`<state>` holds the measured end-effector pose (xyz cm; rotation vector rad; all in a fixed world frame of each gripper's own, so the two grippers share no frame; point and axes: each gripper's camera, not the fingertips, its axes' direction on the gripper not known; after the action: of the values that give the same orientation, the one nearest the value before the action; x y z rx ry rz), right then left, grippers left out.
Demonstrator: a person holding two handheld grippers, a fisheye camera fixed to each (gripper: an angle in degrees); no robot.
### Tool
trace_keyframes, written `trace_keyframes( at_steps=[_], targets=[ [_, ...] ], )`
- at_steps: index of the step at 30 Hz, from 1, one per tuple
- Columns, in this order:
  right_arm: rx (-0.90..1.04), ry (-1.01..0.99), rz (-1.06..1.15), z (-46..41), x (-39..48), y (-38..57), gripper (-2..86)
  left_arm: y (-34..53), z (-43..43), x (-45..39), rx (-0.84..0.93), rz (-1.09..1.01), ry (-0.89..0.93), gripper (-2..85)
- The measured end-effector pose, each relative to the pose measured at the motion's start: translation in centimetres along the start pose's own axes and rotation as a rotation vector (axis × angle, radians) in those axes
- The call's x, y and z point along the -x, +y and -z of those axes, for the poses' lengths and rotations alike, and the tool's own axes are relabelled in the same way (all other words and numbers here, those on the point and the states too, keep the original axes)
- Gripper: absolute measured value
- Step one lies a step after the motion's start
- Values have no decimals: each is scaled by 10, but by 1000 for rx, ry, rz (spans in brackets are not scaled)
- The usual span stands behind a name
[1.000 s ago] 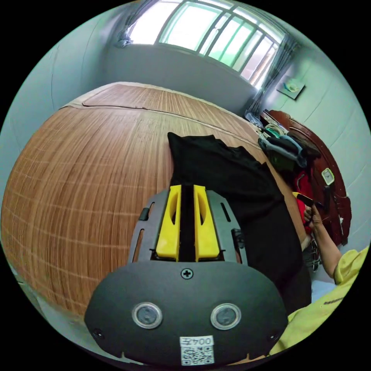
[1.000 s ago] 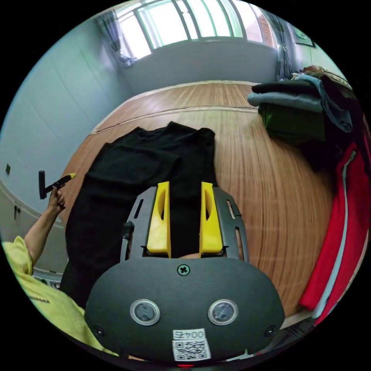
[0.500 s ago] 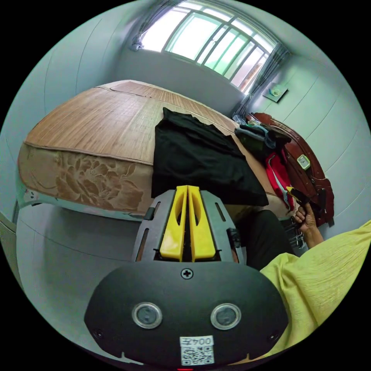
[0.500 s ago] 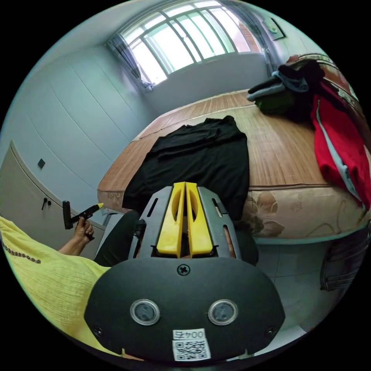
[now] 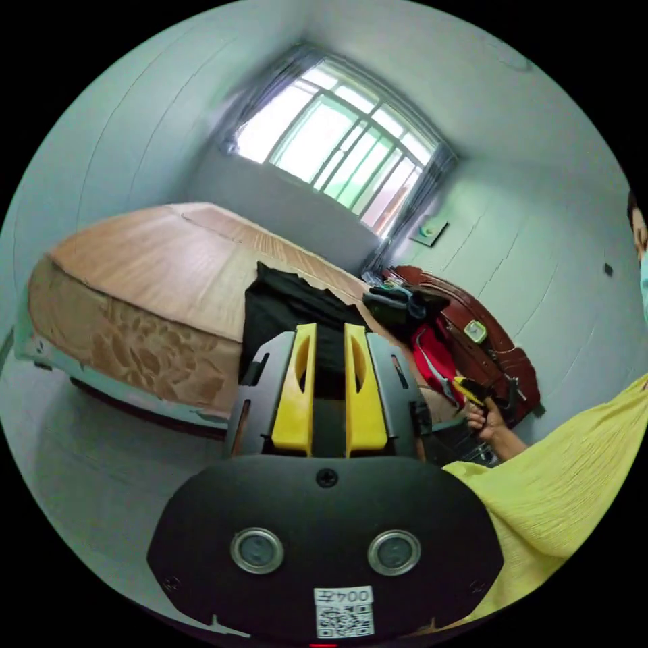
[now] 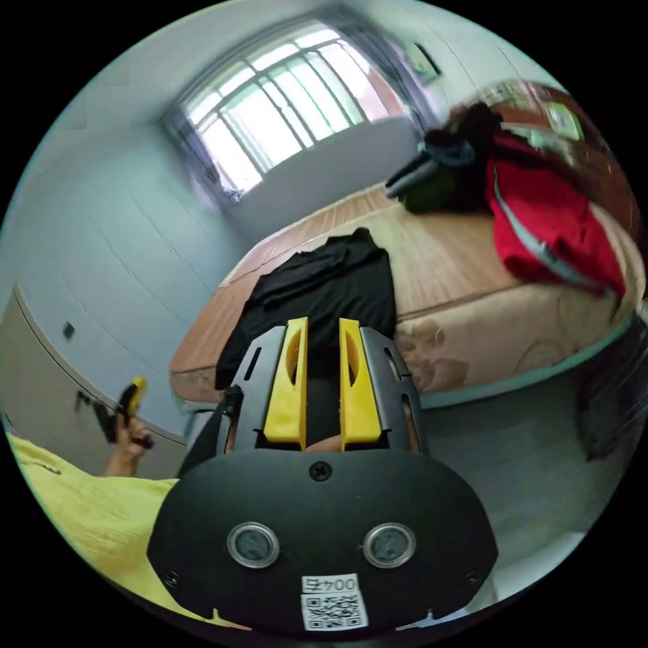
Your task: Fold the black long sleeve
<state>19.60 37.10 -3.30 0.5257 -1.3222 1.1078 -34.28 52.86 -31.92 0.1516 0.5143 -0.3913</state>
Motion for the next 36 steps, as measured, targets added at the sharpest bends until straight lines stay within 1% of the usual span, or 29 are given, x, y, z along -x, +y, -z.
trace_keyframes(
  at_steps=[2, 3, 4, 5, 6, 8, 11, 14, 21, 22, 25, 27, 28, 30, 32, 36],
  targets=[
    [65, -103, -137, -29, -41, 1, 97, 17, -22, 46, 84, 160, 77, 80],
    [73, -106, -159, -36, -48, 1, 101, 23, -26, 56, 95, 191, 77, 82],
    [90, -68, -174, -49, -58, 3, 101, 32, -33, 71, 109, 231, 56, 83],
    [117, 26, -151, -63, -59, 5, 100, 39, -40, 81, 133, 246, 14, 81],
    [133, 76, -128, -70, -57, 6, 98, 42, -44, 85, 151, 250, -8, 81],
    [182, 250, -35, -101, -43, 17, 88, 52, -61, 98, 215, 260, -64, 80],
    [188, 365, 44, -136, -27, 32, 83, 62, -80, 107, 283, 268, -111, 79],
    [194, 422, 102, -168, -12, 41, 86, 71, -92, 111, 316, 301, -109, 79],
    [153, 448, 121, -206, 13, 47, 81, 82, -103, 103, 344, 324, -108, 77],
    [164, 457, 142, -214, 18, 47, 68, 84, -106, 101, 356, 322, -113, 77],
    [222, 530, 216, -233, 33, 44, 44, 87, -111, 95, 364, 324, -115, 77],
    [213, 576, 258, -230, 48, 39, 38, 88, -114, 90, 364, 321, -117, 78],
    [196, 630, 272, -225, 55, 37, 37, 89, -115, 86, 364, 313, -122, 78],
    [210, 619, 255, -222, 52, 34, 36, 89, -118, 80, 372, 293, -136, 78],
    [244, 501, 172, -217, 45, 26, 35, 91, -124, 71, 391, 266, -174, 78],
    [233, 424, 145, -208, 62, 12, 34, 90, -134, 54, 421, 186, -255, 76]
  ],
)
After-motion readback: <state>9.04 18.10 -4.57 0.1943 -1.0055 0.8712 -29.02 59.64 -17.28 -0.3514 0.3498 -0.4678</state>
